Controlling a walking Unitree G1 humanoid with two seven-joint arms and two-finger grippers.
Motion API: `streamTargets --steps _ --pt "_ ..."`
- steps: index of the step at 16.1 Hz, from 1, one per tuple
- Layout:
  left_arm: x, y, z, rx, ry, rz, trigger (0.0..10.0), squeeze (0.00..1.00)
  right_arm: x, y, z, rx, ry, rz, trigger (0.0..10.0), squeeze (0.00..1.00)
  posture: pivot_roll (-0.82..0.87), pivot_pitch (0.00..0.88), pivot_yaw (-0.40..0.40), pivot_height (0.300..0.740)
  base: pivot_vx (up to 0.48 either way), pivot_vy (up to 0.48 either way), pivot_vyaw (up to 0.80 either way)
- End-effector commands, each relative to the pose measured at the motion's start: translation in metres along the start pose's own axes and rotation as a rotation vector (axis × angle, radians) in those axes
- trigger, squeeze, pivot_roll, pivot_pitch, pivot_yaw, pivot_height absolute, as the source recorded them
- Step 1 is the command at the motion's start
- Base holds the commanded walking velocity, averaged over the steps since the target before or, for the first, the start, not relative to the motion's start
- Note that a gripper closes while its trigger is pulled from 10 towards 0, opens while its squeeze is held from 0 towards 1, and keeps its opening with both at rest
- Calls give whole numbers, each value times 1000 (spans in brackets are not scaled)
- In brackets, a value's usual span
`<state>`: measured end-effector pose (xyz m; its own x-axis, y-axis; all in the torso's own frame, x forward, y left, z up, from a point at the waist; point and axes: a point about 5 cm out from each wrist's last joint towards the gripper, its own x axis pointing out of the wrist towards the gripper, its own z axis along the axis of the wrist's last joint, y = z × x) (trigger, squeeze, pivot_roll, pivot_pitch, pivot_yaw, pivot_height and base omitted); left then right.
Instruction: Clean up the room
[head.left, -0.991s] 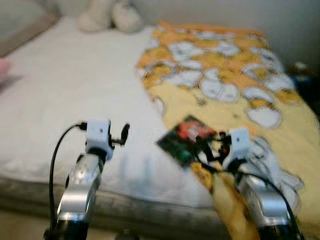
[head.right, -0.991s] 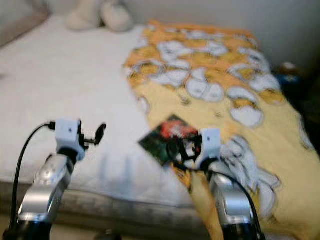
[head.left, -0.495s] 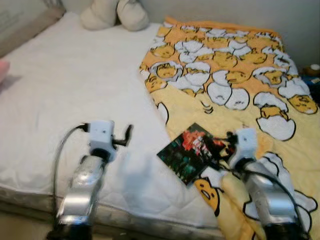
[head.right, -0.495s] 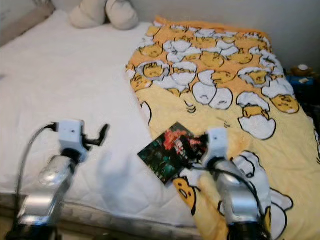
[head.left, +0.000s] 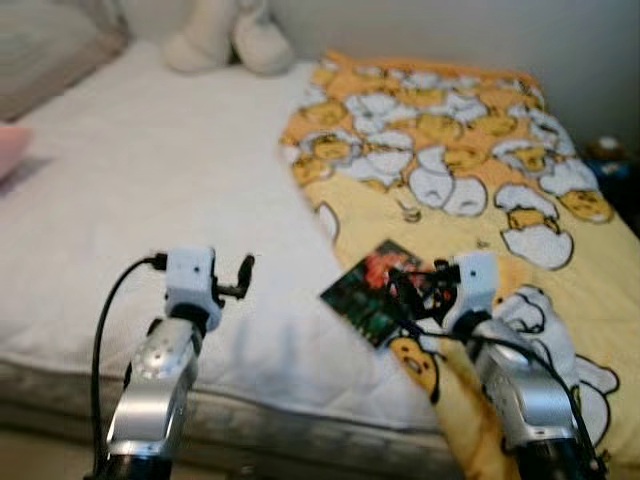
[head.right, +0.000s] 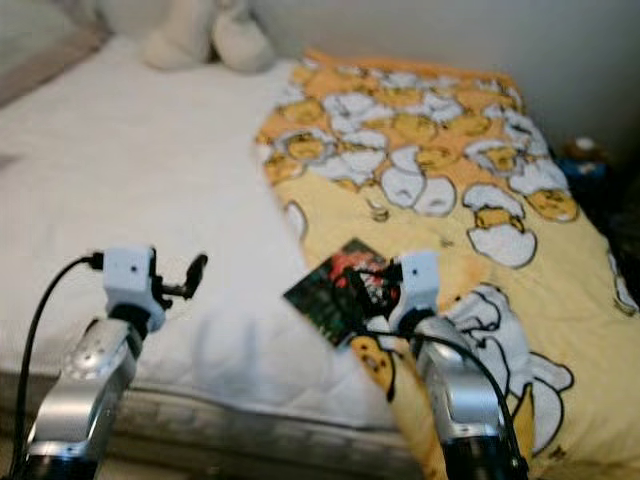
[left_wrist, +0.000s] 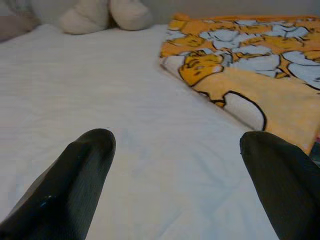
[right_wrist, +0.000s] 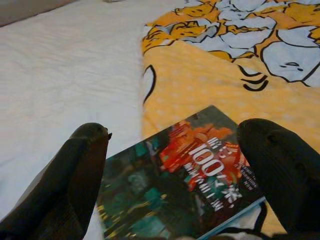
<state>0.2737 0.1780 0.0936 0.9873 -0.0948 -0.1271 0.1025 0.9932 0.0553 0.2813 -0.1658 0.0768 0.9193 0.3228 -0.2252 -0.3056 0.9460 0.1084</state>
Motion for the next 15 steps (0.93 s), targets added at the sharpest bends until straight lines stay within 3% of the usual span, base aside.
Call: streamTargets --steps 1,4,11,13,15 --pt "4 -2 3 -6 -2 -11 10000 0 -1 -5 1 -1 -4 -19 10000 0 0 0 8 740 0 0 0" --pt "4 -3 4 8 -6 -19 10000 0 0 0 3 -33 -10 15 10000 0 -2 0 6 740 0 0 267" --pt "2 -3 4 20 -2 -17 10000 0 3 7 0 -23 -4 43 10000 0 10 0 6 740 0 -476 775" --pt "2 1 1 -24 19 5 10000 0 1 8 -8 18 23 20 10000 0 7 0 13 740 0 0 0" --pt "2 4 2 22 14 28 10000 0 -1 10 -14 8 49 32 10000 0 6 0 16 740 0 0 0"
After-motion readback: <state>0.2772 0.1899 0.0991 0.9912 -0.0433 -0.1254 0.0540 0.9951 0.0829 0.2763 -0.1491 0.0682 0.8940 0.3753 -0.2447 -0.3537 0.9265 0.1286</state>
